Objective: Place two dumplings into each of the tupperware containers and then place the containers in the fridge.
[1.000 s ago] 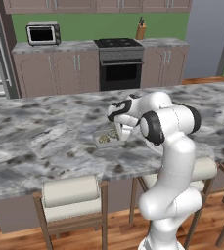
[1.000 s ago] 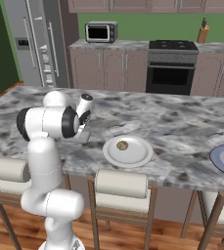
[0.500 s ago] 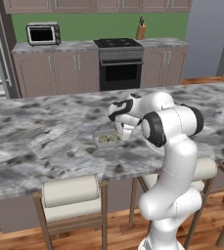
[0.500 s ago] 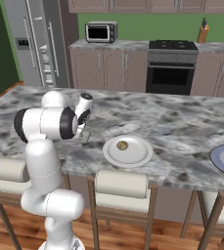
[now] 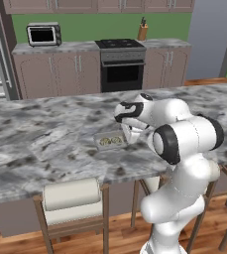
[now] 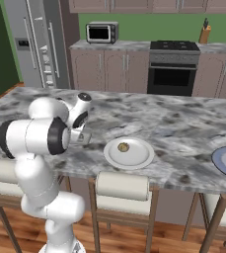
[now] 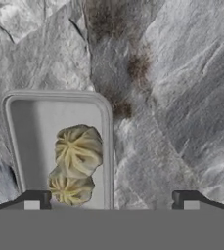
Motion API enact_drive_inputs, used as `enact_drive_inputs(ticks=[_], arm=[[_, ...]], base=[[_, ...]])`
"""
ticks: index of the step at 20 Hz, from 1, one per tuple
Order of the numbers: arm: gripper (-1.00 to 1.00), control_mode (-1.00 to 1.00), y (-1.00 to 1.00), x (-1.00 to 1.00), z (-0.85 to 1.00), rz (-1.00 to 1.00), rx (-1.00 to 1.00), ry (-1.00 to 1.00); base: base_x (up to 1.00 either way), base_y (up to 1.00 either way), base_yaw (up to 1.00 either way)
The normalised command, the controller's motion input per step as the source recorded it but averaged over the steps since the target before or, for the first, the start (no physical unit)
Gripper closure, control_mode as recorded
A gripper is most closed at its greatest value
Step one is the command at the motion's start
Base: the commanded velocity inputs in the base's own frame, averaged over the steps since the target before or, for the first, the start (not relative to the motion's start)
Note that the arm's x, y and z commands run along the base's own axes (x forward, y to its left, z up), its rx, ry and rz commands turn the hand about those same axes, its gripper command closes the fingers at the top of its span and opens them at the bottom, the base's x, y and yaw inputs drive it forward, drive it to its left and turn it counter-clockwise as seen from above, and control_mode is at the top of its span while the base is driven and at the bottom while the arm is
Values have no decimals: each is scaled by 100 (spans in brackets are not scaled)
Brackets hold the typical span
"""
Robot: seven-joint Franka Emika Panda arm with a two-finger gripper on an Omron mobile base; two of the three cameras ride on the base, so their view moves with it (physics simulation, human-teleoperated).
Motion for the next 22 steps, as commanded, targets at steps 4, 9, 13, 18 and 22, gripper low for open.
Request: enact_drive_inputs(ticks=[4,9,13,18,22], arm=[[-100,-100,0,-67,55,17,0,0],[-100,-100,-45,-78,3,2,0,0],[-100,-100,-56,-43,-4,-5,0,-3],[-100,-100,-6,1,-10,0,0,0],[-100,-100,2,24,-2,0,0,0]], base=[[0,0,0],[0,0,0],[0,0,0],[0,0,0],[0,0,0]])
